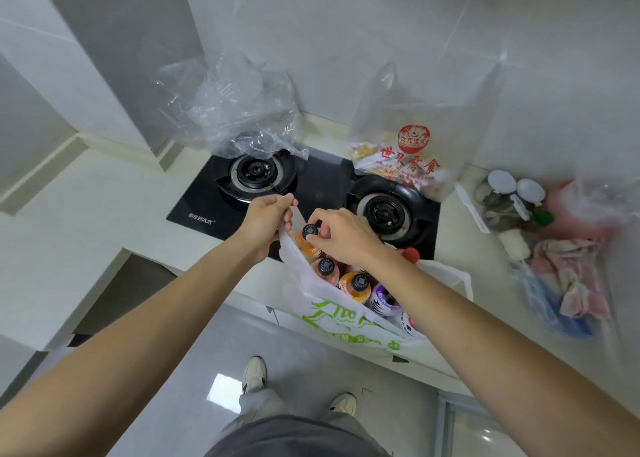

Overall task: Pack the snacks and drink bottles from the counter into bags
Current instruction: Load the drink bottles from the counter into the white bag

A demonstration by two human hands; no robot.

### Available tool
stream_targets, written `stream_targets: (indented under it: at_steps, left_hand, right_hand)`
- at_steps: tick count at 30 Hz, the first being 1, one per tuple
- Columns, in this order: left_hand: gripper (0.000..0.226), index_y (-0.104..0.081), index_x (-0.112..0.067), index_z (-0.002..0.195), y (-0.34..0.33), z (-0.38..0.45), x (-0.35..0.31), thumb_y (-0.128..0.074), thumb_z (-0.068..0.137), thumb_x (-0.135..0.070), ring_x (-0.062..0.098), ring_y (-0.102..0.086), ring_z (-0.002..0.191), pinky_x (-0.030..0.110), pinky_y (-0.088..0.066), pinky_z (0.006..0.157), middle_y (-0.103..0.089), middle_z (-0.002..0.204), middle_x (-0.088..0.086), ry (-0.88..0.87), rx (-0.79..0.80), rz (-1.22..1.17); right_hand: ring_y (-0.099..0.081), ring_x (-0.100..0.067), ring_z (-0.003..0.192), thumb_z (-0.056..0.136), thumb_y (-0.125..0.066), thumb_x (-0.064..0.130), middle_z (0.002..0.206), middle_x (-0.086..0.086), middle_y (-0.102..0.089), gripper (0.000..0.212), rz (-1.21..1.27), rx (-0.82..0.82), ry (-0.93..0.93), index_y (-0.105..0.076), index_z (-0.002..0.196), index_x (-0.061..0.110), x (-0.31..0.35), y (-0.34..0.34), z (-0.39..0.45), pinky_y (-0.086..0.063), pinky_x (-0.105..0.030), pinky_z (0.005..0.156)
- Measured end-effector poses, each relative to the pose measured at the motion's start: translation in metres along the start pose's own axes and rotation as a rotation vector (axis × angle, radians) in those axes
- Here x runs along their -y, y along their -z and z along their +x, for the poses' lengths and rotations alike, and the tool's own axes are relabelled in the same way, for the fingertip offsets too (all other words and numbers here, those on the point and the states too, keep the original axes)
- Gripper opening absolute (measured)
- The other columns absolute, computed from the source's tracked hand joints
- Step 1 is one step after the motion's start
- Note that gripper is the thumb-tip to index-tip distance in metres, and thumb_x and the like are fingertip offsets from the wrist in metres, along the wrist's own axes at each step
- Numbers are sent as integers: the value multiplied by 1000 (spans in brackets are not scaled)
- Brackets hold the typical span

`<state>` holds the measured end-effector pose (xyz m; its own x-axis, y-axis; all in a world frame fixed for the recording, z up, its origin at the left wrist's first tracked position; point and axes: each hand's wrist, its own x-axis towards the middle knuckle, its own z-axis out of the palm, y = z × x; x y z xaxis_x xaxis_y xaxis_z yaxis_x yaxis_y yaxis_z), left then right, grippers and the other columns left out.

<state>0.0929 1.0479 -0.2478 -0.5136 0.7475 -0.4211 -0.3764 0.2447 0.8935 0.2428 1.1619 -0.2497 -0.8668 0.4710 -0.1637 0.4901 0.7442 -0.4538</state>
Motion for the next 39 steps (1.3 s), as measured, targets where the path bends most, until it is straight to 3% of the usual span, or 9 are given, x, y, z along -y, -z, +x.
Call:
stream_targets:
  at_steps: [7,13,18,21,24,27,31,35,39]
  left_hand:
    - [20,-67,-6,90,-8,-20,-2,-57,104,-16,21,-49,50,28,-47,55,-51,60,7,-87,-68,58]
    - [17,-68,-1,103,-17,-17,-2,-60,103,-16,22,-53,57,35,-53,59,-59,70,13,-64,-5,94]
    - [17,-69,-2,106,-26,-12,-2,-58,103,-15,19,-55,59,35,-55,61,-62,71,11,-43,31,119]
    - [18,-68,-2,108,-31,-10,-3,-56,104,-15,20,-55,61,36,-54,63,-62,73,11,-43,56,133]
    - [19,-68,-3,109,-33,-7,-3,-54,105,-15,21,-55,60,36,-53,63,-62,73,11,-40,68,148]
    - [19,-68,-5,107,-33,-5,-2,-53,106,-15,22,-54,60,37,-52,65,-62,74,11,-43,73,163]
    - [20,-68,-4,105,-35,-9,-4,-49,106,-12,22,-53,58,34,-52,60,-62,72,9,-68,64,169]
    - [20,-66,-5,103,-34,-17,-11,-47,107,-12,19,-50,56,27,-49,55,-58,70,6,-123,46,134]
    - [22,-65,-3,105,-35,-22,-33,-46,109,-14,18,-47,53,26,-46,55,-56,68,3,-196,53,96]
  right_hand:
    - [-61,-18,95,94,-63,47,85,13,-64,25,46,-18,7,-66,116,35,-2,-2,-3,-53,-50,85]
    - [-51,-23,115,93,-69,45,114,3,-57,34,93,-164,-5,-67,122,28,-15,9,-19,-49,-48,92]
    - [-52,-31,120,88,-73,45,123,-4,-54,41,-85,-328,-413,-61,121,23,-77,45,-81,-50,-47,94]
    - [-54,-34,119,81,-74,58,123,-6,-55,59,-137,-66,-779,-54,120,18,-115,58,-130,-51,-43,90]
    - [-68,-26,93,75,-80,44,99,-2,-68,42,135,80,-950,-62,98,14,-135,59,-164,-50,-32,71]
    - [-68,-23,77,85,-73,13,73,-4,-71,9,718,-160,-902,-72,78,7,-134,48,-184,-52,-31,71]
    - [-59,-31,69,102,-57,13,61,-9,-56,20,1250,-527,-763,-62,84,6,-125,44,-183,-54,-37,71]
    - [-41,-21,53,105,-56,21,59,-3,-40,29,1408,-674,-608,-56,79,11,-104,69,-173,-43,-31,54]
    - [-40,-16,49,108,-53,23,58,1,-40,28,1338,-698,-468,-59,83,12,-72,106,-163,-38,-26,47]
